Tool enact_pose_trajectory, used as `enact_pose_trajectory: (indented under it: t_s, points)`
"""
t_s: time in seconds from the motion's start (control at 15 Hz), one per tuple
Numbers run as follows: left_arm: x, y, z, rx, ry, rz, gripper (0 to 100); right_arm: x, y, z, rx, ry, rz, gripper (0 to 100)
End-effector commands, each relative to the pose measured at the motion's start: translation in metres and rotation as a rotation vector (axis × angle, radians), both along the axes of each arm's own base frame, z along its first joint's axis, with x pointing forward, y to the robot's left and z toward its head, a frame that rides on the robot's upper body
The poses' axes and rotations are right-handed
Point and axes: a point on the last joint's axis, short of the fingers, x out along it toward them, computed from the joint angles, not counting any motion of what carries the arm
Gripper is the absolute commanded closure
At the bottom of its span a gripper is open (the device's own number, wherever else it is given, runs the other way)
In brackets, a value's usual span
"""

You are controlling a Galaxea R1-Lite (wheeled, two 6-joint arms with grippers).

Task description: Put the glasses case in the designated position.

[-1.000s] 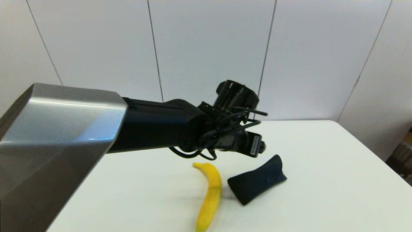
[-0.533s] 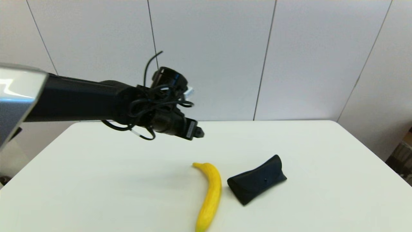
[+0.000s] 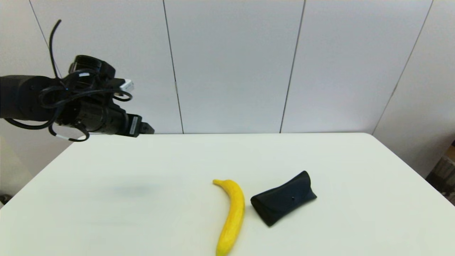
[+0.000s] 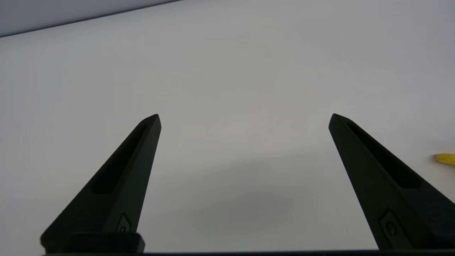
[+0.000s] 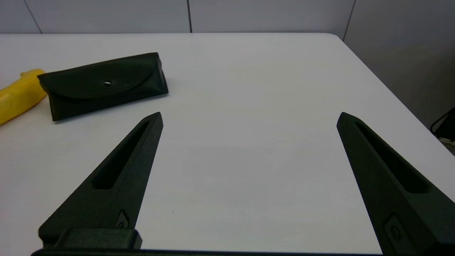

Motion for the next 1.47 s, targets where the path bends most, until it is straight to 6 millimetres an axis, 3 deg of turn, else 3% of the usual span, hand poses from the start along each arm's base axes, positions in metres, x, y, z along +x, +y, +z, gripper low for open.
enact_pose_trajectory:
  t_s: [0.07,0.6,0.93,1.2,1.47]
  points:
    - [-0.024,0.041,0.034,-0.011,-0.106,0.118,0,0.0,0.0,0.0,0.0,0.001,0.001,0]
    - [-0.092,0.047,0.1,-0.035,-0.36,0.133,0,0.0,0.0,0.0,0.0,0.001,0.001,0]
    - [-0.134,0.048,0.125,-0.044,-0.479,0.131,0,0.0,0.0,0.0,0.0,0.001,0.001,0]
    - [-0.163,0.053,0.134,-0.044,-0.539,0.151,0,0.0,0.0,0.0,0.0,0.001,0.001,0]
    - [-0.191,0.054,0.127,-0.044,-0.558,0.164,0,0.0,0.0,0.0,0.0,0.001,0.001,0]
